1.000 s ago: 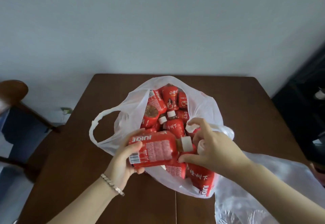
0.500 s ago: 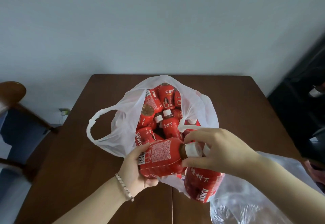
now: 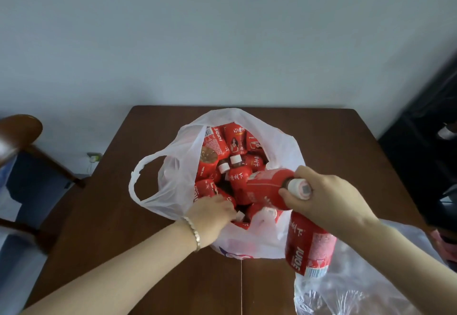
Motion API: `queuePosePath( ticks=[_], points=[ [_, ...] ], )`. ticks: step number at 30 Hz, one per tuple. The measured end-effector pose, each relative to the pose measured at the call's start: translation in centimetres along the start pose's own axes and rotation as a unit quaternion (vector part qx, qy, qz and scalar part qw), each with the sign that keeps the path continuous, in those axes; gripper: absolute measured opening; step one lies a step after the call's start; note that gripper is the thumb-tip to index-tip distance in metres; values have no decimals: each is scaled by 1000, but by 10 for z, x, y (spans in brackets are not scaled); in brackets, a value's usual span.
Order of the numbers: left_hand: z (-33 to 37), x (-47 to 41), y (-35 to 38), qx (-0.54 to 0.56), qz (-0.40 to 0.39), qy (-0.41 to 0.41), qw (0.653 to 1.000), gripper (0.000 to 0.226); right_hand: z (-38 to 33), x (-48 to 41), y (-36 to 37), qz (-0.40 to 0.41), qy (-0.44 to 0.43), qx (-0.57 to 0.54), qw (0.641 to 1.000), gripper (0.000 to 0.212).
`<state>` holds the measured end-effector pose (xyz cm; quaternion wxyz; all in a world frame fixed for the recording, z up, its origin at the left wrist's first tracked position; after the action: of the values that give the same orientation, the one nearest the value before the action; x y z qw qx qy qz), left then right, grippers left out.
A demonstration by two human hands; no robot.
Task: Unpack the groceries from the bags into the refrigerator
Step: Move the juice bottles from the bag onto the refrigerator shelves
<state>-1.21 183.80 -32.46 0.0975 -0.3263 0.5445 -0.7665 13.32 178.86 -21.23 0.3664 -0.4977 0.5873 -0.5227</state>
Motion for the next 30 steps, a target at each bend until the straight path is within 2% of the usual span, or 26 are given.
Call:
queuePosePath(
  ticks=[1, 3, 6, 9, 11, 14, 17, 19, 21, 24, 25, 27, 30],
  points=[
    [8, -9, 19, -67, -65, 23, 995, 35, 12, -2, 1, 0, 30, -14, 999, 30],
    [10, -28, 47, -145, -138, 21, 980, 33, 33, -5, 4, 0, 84, -44, 996, 30],
    [-1, -45, 72, -204, -202, -26, 958, 35, 55, -4, 8, 4, 131, -46, 990, 33],
    [1, -43, 83, -266, -242, 2, 933, 38, 65, 0, 15, 4, 137, -32, 990, 34],
    [7, -37, 83, -306, -249, 52, 917, 37, 68, 1, 21, -7, 132, -33, 991, 32],
    [22, -28, 81, -362, -197, 167, 896, 31, 66, 3, 30, -23, 119, -43, 992, 29],
    [14, -22, 78, -349, -200, 157, 902, 33, 63, 2, 33, -21, 105, -53, 993, 32],
    [16, -20, 61, -320, -183, 126, 921, 33, 61, 2, 34, -24, 101, -57, 993, 33],
    [14, -17, 30, -255, -138, 63, 955, 33, 60, 4, 33, -22, 96, -59, 993, 35],
    [-6, -5, -16, -123, -50, -23, 991, 33, 55, 5, 30, -27, 87, -63, 994, 34],
    [-20, -1, -28, -46, -25, -66, 996, 29, 53, 6, 29, -31, 87, -65, 994, 32],
    [-48, 10, -55, 115, 53, -138, 982, 18, 49, 5, 27, -42, 89, -64, 993, 30],
    [-67, 18, -78, 332, 127, -189, 915, 16, 41, 6, 16, -42, 103, -49, 993, 28]
  ],
)
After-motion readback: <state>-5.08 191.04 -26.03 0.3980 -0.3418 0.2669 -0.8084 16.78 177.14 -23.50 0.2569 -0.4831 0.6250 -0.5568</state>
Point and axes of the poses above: each hand's wrist, its own x-axis away from the middle knuckle, its own y-axis out of the palm, z = x × y, the point moved 10 cm from there along -x, towards the middle knuckle, and after that the axes turned 11 degrees about x, right-handed, at the moved point
